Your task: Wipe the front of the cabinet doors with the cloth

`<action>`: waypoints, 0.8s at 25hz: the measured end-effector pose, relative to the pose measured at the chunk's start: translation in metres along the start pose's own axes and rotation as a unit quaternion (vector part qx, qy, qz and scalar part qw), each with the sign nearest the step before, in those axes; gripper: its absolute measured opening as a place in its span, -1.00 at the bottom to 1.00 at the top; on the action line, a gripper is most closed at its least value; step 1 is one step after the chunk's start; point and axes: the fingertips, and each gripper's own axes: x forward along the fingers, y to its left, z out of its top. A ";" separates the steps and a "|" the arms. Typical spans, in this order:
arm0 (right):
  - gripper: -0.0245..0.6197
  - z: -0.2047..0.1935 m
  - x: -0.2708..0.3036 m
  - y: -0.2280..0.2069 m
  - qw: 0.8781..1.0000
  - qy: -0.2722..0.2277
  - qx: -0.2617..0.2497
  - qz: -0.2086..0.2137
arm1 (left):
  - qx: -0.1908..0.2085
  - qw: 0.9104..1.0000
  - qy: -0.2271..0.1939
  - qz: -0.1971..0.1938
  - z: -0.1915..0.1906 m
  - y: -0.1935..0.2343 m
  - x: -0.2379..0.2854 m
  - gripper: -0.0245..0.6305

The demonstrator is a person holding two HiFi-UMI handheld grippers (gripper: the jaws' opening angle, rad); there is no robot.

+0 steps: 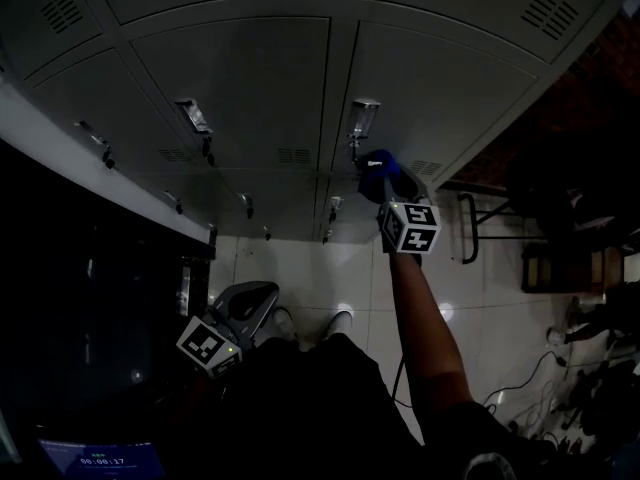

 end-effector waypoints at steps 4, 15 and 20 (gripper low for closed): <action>-0.71 -0.004 -0.014 -0.036 0.999 -0.002 0.005 -0.031 | 0.011 1.000 0.004 -0.013 0.001 -0.002 0.011 -0.93; -0.71 -0.011 -0.044 -0.111 0.995 0.003 0.014 -0.101 | 0.013 0.999 0.010 -0.040 0.005 -0.009 0.038 -0.93; -0.71 -0.012 -0.055 -0.140 0.990 -0.004 0.033 -0.136 | 0.015 0.999 0.006 -0.048 0.011 -0.009 0.048 -0.93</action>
